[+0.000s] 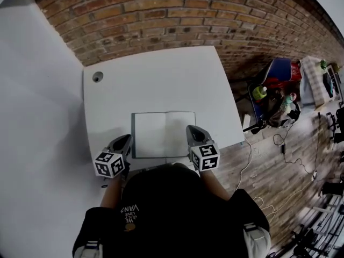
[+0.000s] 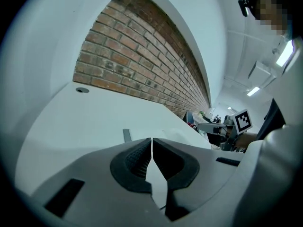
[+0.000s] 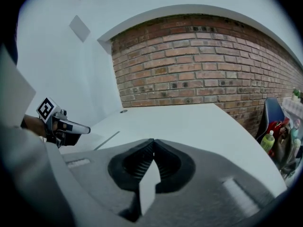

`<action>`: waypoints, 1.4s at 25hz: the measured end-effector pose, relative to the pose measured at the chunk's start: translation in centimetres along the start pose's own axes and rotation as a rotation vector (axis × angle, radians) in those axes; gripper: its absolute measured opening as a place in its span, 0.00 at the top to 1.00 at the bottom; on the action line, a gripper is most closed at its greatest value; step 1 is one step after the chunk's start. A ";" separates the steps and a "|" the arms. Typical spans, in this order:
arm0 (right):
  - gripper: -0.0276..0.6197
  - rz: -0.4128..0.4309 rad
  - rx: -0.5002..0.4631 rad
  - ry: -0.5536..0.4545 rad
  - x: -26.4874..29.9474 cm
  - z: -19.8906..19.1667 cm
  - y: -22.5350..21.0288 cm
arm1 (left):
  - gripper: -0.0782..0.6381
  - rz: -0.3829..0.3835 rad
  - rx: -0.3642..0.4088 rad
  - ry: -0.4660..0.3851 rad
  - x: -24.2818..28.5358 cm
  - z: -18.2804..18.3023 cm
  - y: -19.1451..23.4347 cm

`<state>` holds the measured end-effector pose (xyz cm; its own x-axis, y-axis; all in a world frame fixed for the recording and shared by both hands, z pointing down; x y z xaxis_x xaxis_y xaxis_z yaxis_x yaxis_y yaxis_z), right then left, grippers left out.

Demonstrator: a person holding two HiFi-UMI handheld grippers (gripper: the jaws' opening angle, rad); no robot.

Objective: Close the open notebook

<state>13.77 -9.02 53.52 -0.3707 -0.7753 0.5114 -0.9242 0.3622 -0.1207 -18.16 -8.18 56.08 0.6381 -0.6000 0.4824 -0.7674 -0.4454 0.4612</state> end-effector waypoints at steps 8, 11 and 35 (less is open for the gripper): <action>0.96 0.019 0.004 0.062 1.3 -1.6 -0.6 | 0.88 0.032 -0.053 0.061 1.0 -0.8 1.0; 0.96 0.023 -0.003 0.111 1.9 -2.6 -0.7 | 0.88 0.042 -0.071 0.084 1.4 -1.0 1.2; 0.96 0.033 -0.022 0.291 3.8 -5.7 -1.5 | 0.69 0.122 -0.090 0.252 3.4 -1.7 2.0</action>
<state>14.30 -9.63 60.48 -0.3554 -0.5834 0.7303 -0.9090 0.3978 -0.1245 -17.41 -10.00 59.95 0.5457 -0.4563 0.7028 -0.8378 -0.3126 0.4476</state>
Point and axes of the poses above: the fingertips, and each gripper's own axes: x forward along the fingers, y to its left, z out of its top, the point moved 8 cm from there along -x, backward along the fingers, and after that the axes turned 1 degree about -z, right-handed, at the moved point
